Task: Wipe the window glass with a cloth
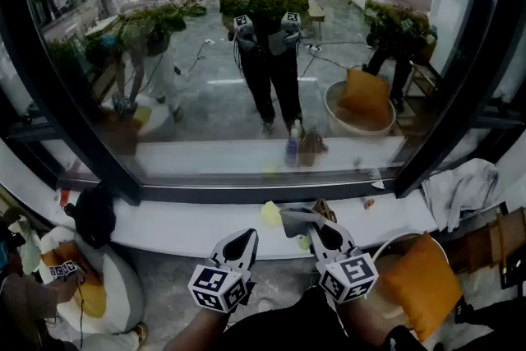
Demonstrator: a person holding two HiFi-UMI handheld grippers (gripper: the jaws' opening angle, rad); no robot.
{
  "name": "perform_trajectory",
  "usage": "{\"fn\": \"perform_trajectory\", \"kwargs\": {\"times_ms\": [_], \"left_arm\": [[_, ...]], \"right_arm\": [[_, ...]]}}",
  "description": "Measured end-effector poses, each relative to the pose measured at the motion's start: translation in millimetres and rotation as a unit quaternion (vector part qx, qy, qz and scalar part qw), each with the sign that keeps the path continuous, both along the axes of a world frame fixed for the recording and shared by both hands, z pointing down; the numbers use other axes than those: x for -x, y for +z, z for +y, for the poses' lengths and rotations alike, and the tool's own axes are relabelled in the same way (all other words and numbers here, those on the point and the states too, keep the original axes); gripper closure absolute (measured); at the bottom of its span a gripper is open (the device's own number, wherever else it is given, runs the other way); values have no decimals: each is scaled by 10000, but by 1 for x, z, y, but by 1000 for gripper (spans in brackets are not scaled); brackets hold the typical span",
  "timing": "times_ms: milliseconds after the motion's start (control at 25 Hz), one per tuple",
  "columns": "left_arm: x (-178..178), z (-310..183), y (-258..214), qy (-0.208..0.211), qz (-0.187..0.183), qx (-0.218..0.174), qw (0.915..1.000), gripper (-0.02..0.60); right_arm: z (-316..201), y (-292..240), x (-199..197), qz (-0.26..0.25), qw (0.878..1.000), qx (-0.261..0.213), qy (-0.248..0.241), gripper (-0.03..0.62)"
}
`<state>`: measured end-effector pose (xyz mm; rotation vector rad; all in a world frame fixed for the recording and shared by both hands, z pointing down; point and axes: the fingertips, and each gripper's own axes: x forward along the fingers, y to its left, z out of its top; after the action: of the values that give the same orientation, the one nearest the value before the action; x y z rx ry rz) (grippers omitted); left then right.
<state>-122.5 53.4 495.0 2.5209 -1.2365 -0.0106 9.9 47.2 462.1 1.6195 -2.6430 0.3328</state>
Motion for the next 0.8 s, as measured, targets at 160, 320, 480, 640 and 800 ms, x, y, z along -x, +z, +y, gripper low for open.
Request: {"fn": "perform_trajectory", "kwargs": {"times_ms": [160, 320, 480, 640, 800], "left_arm": [[0, 0, 0, -6, 3, -2, 10000, 574], [1, -1, 0, -5, 6, -4, 10000, 574], [2, -1, 0, -14, 6, -3, 10000, 574], [1, 0, 0, 2, 6, -8, 10000, 574], [-3, 1, -3, -8, -58, -60, 10000, 574]], "right_arm": [[0, 0, 0, 14, 10000, -4, -12, 559], [-1, 0, 2, 34, 10000, -15, -21, 559], [-1, -1, 2, -65, 10000, -24, -28, 559], [-1, -2, 0, -162, 9999, -56, 11, 557], [0, -5, -4, -147, 9999, -74, 33, 557]]}}
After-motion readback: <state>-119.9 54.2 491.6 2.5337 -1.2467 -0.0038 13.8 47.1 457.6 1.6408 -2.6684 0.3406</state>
